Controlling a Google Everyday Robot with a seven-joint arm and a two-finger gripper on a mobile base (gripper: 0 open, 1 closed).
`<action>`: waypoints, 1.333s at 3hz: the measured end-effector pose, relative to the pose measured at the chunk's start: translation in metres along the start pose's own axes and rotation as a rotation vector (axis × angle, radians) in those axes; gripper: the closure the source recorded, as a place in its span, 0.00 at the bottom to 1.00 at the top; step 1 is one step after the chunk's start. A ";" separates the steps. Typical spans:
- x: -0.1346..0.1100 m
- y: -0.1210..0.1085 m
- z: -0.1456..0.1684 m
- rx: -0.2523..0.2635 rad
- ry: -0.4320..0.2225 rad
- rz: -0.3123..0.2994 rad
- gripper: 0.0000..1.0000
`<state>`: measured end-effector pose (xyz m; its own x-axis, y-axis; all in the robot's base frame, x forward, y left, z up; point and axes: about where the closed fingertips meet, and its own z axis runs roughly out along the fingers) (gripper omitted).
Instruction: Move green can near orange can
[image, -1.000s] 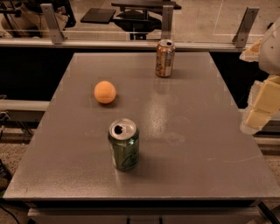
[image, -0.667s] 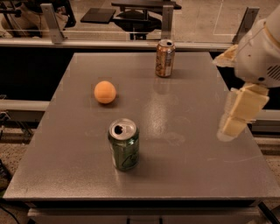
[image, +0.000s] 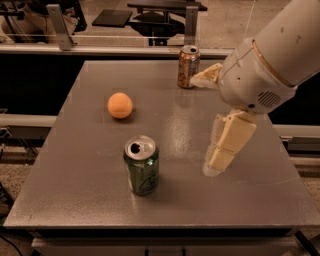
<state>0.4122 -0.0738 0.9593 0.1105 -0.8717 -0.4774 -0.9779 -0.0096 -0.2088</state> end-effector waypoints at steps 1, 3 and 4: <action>-0.034 0.013 0.024 -0.066 -0.081 -0.068 0.00; -0.049 0.026 0.073 -0.150 -0.122 -0.108 0.00; -0.046 0.026 0.090 -0.167 -0.124 -0.109 0.00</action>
Offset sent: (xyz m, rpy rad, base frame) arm -0.0195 0.0928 -0.0676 0.0986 0.1303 0.2224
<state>0.3976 0.0100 0.8986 0.2276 -0.7941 -0.5636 -0.9737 -0.1900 -0.1256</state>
